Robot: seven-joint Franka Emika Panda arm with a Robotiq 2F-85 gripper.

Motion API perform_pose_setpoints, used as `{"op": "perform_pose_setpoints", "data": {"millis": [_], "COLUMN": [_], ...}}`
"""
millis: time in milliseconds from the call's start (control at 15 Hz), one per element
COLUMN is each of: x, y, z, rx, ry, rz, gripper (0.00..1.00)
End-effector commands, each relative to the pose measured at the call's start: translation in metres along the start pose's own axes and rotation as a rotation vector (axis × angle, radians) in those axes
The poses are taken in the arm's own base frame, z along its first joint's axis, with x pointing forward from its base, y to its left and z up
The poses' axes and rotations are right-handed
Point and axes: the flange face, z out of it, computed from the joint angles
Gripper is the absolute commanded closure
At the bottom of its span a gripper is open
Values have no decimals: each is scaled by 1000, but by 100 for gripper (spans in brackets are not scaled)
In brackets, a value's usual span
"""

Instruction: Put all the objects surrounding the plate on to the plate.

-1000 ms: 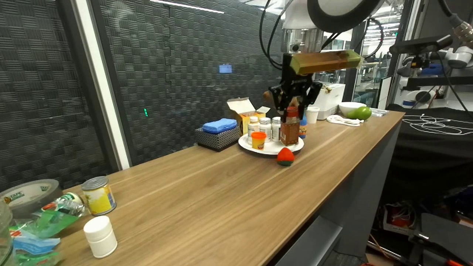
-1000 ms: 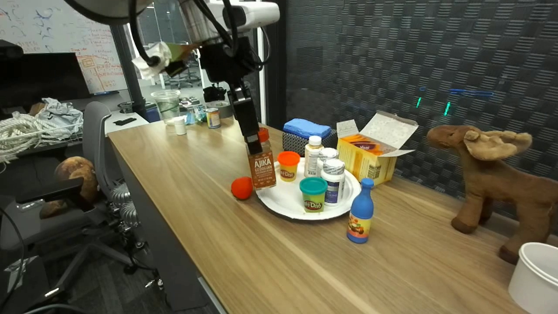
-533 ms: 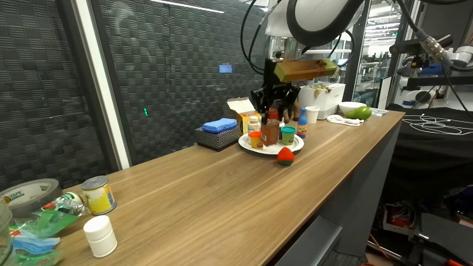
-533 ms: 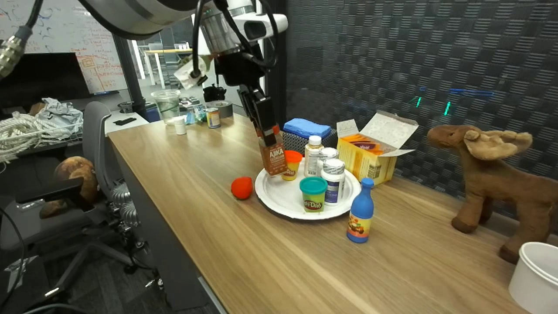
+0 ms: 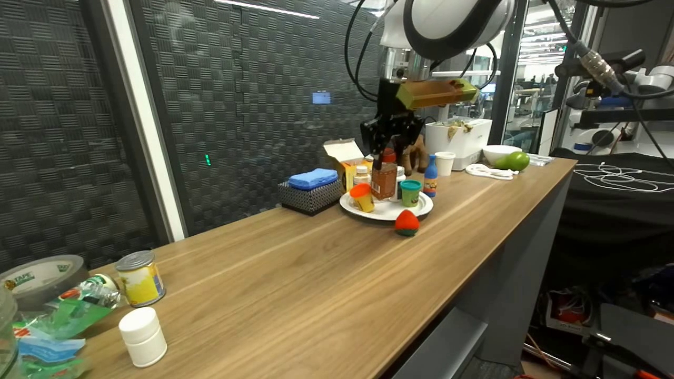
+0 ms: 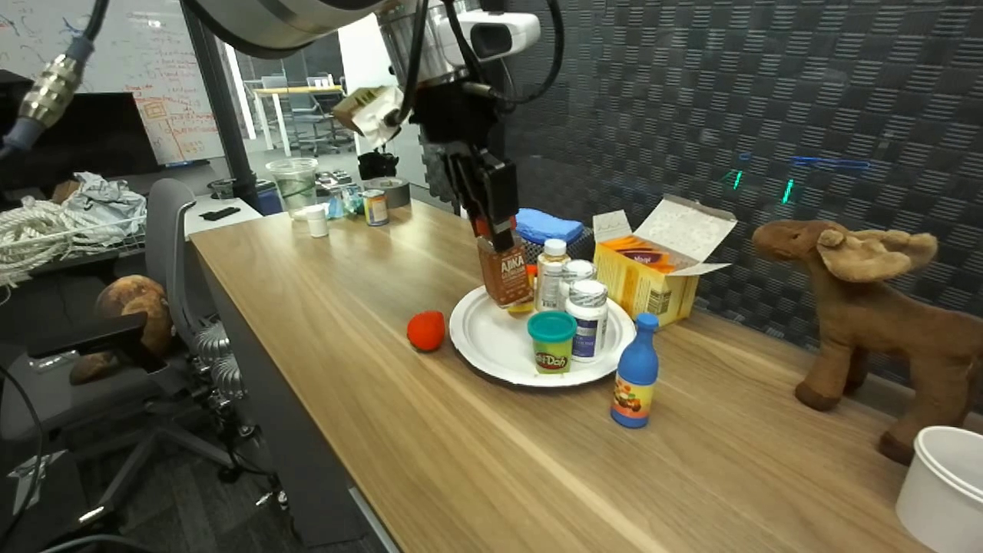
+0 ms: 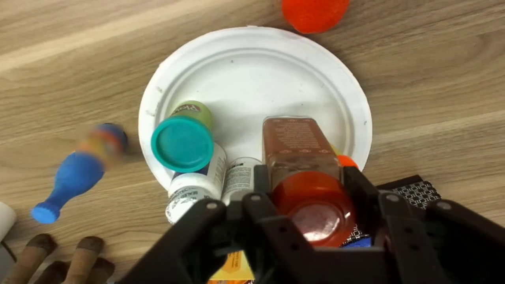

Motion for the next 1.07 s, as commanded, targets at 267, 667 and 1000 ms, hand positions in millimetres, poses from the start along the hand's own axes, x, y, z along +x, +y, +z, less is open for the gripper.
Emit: {"op": "perform_pose_setpoints", "data": {"millis": [267,667,1000], "x": [3,11,35], "y": [17,23,17], "z": [6,31,34], "rx": [32,18,55], "ry": [-79,-138,-114], "rz": [-30,-17,35], "gripper": [76,76,76]}}
